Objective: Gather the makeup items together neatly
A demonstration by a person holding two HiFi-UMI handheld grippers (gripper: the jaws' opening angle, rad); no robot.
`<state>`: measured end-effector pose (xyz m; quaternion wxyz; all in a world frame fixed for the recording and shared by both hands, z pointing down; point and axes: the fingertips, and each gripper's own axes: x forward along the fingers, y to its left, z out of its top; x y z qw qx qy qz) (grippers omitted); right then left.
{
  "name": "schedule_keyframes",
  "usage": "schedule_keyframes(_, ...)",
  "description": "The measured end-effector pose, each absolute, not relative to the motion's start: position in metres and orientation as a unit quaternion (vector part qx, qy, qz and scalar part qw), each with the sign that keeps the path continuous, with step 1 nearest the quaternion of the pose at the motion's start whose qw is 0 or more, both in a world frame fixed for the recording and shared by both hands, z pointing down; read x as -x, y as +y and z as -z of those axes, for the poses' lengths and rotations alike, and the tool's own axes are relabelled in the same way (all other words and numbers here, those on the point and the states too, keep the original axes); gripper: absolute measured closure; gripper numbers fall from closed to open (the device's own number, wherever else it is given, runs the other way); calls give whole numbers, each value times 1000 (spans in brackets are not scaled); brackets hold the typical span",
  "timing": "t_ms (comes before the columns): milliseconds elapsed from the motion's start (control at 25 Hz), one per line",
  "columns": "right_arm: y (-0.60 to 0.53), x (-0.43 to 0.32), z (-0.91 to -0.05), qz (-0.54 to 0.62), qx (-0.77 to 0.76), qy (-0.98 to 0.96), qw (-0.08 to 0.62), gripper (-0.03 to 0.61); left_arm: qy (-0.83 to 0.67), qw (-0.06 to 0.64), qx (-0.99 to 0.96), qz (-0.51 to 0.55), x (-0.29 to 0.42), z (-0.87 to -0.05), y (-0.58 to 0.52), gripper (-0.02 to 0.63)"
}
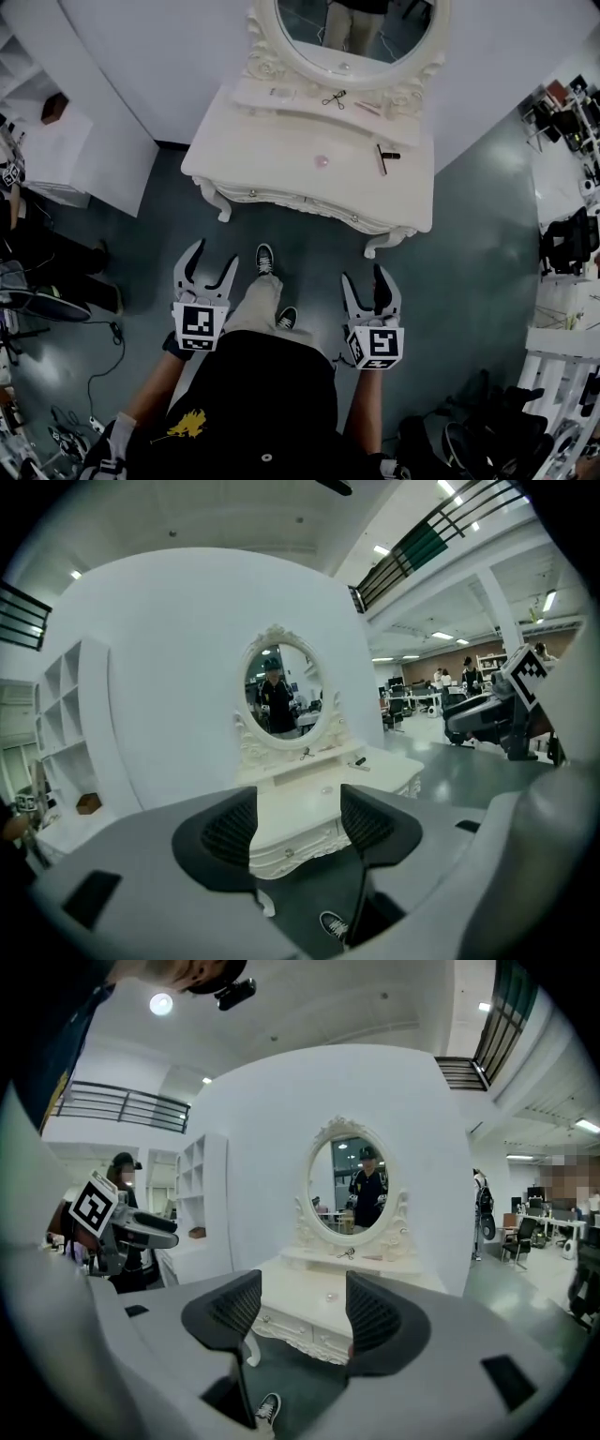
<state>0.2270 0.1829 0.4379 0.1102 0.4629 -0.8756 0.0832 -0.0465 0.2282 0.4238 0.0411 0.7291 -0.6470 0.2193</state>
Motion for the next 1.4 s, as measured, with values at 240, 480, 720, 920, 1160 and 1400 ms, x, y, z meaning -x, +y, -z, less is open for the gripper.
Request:
schedule_keyframes(240,124,-200,-454,-85,-452,-877,142,281,-626,52,-748,-213,58,-440,156,327)
schedule_keyframes(480,47,-175,-450,-67,-425,-879,204,281,-597,56,-778,-187,67,-429,56,339)
schedule_keyframes(720,-19,-125,-473,-21,-384,-874,297,281,-571,37,-802,-169,92,-425,-28,339)
schedule_keyframes(920,-80,-113,-557,-10,-374,-839,395,287,-555,22,-810,-189,122,-461,-82,341)
schedule_keyframes(1160,-126,-89,-608,15,-302,-827,474,288,-523,41,-830,-192,135,-488,-105,341)
schedule_keyframes(1400,-171,-66,-651,56,-197,-819,535,288,-515,49,-834,-193,138,-498,-117,341)
